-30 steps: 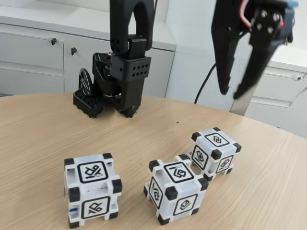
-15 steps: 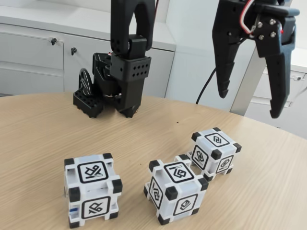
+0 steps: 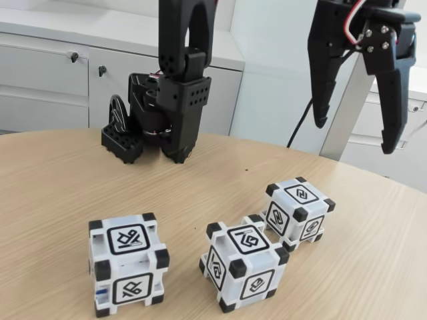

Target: Stack cubes from left to right.

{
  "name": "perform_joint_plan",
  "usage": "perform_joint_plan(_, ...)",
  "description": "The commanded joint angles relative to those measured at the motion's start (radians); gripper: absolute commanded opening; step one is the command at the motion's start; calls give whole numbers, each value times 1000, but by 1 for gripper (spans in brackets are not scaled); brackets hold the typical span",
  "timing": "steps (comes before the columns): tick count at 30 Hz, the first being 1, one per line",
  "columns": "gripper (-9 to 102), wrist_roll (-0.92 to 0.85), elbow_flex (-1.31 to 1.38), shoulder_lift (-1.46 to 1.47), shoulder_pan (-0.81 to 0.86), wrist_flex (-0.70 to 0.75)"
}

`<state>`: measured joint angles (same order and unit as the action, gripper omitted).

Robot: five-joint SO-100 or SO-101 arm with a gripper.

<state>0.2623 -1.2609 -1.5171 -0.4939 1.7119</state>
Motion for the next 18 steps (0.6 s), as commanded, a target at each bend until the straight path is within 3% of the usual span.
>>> perform_joint_plan(1, 29, 15, 29, -3, -11, 11)
perform_joint_plan(18, 28, -11, 28, 233, 3, 11)
